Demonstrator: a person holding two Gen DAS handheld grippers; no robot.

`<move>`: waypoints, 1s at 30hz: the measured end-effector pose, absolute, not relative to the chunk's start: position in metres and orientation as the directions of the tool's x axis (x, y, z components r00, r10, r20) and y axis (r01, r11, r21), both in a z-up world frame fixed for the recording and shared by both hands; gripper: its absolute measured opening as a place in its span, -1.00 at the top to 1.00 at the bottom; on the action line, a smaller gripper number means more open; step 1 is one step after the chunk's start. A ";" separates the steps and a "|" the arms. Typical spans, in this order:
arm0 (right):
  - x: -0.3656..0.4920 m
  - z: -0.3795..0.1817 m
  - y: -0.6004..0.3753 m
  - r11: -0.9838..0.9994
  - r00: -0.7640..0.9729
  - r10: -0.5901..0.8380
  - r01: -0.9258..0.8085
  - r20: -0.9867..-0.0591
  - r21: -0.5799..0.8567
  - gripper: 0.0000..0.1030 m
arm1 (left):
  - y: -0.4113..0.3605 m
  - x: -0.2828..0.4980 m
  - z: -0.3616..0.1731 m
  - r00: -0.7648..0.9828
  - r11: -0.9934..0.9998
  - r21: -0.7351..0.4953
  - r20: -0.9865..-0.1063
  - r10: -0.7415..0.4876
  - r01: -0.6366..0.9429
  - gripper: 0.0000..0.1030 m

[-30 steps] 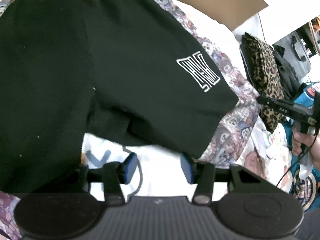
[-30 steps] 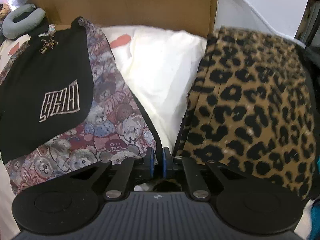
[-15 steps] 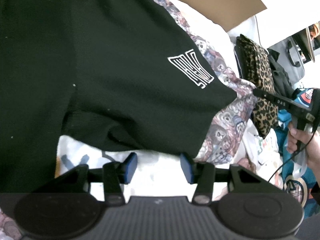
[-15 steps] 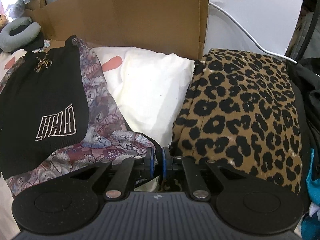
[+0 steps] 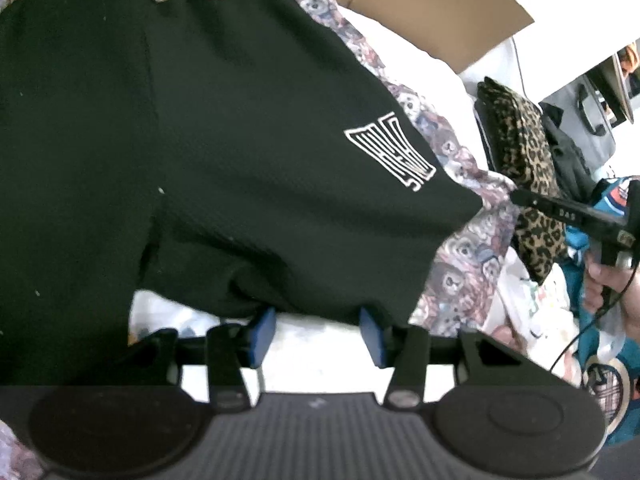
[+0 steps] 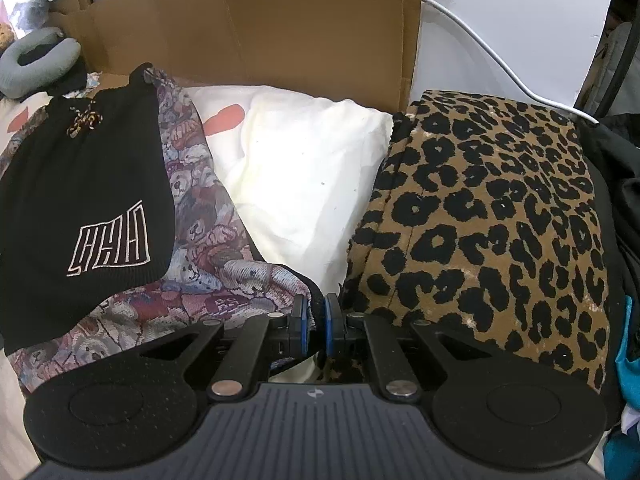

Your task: Fold clothes

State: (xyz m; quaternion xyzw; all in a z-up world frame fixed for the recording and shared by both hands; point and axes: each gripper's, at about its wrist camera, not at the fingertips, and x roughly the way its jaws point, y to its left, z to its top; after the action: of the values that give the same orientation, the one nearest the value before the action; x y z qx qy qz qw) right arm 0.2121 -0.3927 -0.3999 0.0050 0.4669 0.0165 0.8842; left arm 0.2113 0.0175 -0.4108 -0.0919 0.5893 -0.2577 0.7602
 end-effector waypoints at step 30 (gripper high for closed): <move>0.217 -0.370 -0.370 0.991 0.590 0.111 -0.127 -0.800 0.044 0.87 | 0.059 0.254 -0.369 0.183 0.775 -0.620 -0.753 -0.632 0.124 0.94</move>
State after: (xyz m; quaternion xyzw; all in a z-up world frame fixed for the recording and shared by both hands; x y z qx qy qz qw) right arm 0.2165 -0.3696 -0.3705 -0.0089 0.4478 0.0669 0.8916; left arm 0.2539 0.0595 -0.3691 -0.2167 0.5856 -0.2559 0.7380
